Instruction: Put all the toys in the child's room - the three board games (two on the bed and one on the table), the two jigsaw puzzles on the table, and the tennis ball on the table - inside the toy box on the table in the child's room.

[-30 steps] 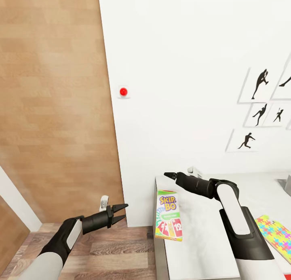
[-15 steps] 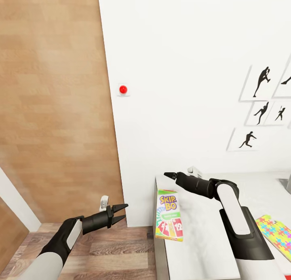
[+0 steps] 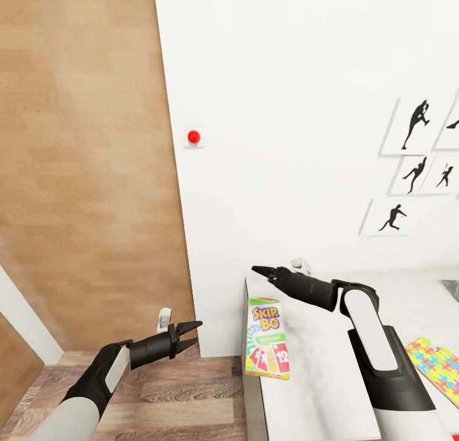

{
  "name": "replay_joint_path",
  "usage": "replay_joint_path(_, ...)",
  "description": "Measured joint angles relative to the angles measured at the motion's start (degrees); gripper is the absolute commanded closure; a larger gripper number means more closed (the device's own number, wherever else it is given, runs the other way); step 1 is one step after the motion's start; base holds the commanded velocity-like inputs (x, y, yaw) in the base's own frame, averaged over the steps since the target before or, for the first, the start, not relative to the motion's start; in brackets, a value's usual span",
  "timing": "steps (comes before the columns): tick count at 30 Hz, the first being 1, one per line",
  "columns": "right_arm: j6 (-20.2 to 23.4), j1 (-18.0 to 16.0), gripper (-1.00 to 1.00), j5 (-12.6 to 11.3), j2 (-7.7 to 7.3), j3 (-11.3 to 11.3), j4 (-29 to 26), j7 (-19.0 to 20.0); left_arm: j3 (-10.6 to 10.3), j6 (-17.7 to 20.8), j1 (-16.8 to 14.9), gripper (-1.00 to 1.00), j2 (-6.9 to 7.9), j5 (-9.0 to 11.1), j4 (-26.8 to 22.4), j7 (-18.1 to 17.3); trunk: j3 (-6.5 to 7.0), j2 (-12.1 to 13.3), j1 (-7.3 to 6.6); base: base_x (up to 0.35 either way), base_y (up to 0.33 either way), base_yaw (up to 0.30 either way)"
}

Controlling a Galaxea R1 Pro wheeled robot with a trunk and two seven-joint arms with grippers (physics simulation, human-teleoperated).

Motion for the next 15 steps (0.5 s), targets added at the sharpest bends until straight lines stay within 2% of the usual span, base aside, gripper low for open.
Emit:
replay_joint_path(1, 0.0, 0.1, -1.0, -0.1, -0.2, 0.0, 0.0, 1.4, 0.0, -0.2, 0.0, -1.0, 0.0, 0.0, 0.0, 0.0, -0.18, -0.4, 0.22, 0.0, 0.0, 0.0)
replay_joint_path(3, 0.0, 0.8, -1.0, -0.8, -1.43, 0.0, -0.1, 7.0, 0.0, -0.6, 0.0, -1.0, -0.01, 0.1, 0.1, 0.0, -0.54, -1.2, 0.66, 0.0, 0.0, 0.0)
replay_joint_path(5, 0.0, 1.1, -1.0, -0.9, -2.15, 0.0, -0.1, 10.0, 0.0, -0.8, 0.0, -1.0, -0.02, 0.1, 0.1, 0.0, -0.9, -2.0, 1.1, 0.0, 0.0, 0.0)
replay_joint_path(7, 0.0, 1.5, -1.0, -0.8, -3.15, 0.0, -0.1, 15.2, -0.1, -0.9, 0.0, -1.0, -0.06, 0.1, 0.1, 0.0, -1.26, -2.8, 1.54, 0.0, 0.0, 0.0)
replay_joint_path(10, 0.0, 1.7, -1.0, -0.7, -3.6, 0.0, -0.1, 18.2, -0.1, -1.1, 0.0, -1.0, -0.12, 0.1, 0.1, 0.1, -1.8, -4.0, 2.2, 0.0, 0.0, 0.0)
replay_joint_path(15, 0.0, 1.8, -1.0, -0.7, -3.85, 0.0, 0.0, 19.9, -0.1, -1.2, 0.0, -1.0, -0.35, 0.1, 0.3, 0.1, -2.7, -6.0, 3.3, 0.0, 0.0, 0.0)
